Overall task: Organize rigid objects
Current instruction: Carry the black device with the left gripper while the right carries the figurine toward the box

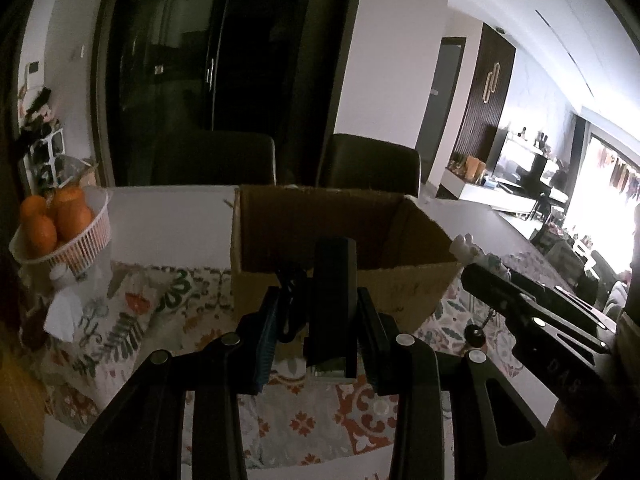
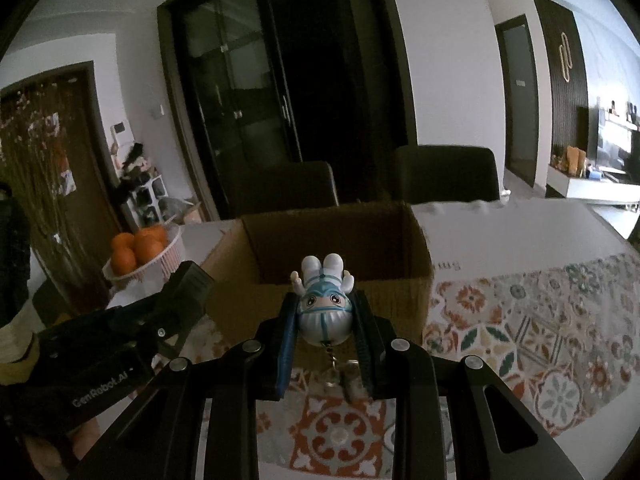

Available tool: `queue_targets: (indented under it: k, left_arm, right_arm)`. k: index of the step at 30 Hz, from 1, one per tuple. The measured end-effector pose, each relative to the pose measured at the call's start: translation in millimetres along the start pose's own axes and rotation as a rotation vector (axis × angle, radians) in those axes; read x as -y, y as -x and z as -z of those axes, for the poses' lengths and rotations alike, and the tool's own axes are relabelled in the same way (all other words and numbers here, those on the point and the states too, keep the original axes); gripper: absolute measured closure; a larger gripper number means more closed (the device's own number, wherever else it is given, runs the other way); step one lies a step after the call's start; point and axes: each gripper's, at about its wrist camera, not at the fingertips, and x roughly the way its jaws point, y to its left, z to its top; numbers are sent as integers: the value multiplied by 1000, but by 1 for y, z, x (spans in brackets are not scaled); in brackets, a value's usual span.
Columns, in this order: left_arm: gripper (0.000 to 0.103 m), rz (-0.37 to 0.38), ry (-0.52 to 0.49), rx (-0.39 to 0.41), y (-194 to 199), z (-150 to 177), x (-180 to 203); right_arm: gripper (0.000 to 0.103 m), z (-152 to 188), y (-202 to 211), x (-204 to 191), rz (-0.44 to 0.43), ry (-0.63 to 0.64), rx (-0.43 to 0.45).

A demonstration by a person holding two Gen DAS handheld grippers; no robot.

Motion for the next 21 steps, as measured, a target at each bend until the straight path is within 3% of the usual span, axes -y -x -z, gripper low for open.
queue_targets:
  k: [21]
  left_arm:
    - [67, 9, -18, 37, -19, -60, 1]
  right_arm:
    - [75, -60, -15, 1, 0, 47, 88]
